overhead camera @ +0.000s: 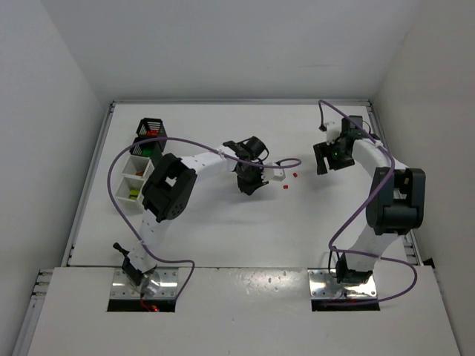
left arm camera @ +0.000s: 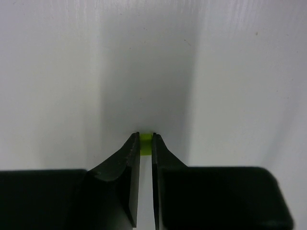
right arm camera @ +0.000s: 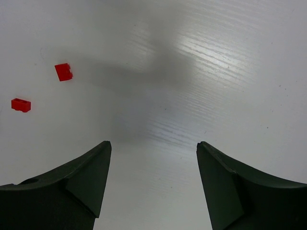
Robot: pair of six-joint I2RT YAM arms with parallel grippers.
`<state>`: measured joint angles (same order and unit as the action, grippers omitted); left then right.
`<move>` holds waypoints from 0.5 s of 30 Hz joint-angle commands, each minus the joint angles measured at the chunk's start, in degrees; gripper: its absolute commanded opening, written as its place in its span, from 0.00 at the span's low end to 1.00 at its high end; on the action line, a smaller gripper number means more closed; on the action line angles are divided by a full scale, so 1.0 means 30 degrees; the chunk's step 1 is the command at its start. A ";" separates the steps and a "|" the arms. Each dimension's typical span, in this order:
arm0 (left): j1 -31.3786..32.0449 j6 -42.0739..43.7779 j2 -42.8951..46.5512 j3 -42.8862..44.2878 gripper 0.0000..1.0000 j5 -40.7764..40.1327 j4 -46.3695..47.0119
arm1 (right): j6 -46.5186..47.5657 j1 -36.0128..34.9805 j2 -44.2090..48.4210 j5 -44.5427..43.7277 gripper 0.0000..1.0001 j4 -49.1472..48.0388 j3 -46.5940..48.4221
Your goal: Sort the legos into containers by color
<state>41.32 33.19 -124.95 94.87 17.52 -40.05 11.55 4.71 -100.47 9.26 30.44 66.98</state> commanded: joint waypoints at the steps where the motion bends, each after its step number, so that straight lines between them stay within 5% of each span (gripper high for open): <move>1: 0.0260 0.0245 -0.0132 0.0281 0.09 0.0401 -0.0008 | -0.0042 0.0041 -0.0086 0.0254 0.72 -0.0419 0.0554; 4: 0.0260 0.0245 0.0599 -0.0069 0.00 0.0166 -0.0008 | -0.0042 0.0041 -0.0262 0.0457 0.72 -0.0419 0.0728; 15: -0.2959 -0.3531 0.6633 -0.0713 0.00 0.0870 -0.0008 | -0.0042 -0.0515 -0.0875 0.1719 0.72 -0.0419 0.1781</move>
<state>35.99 27.29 -114.43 92.62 18.74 -40.86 11.57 3.86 -102.21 12.40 30.44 68.90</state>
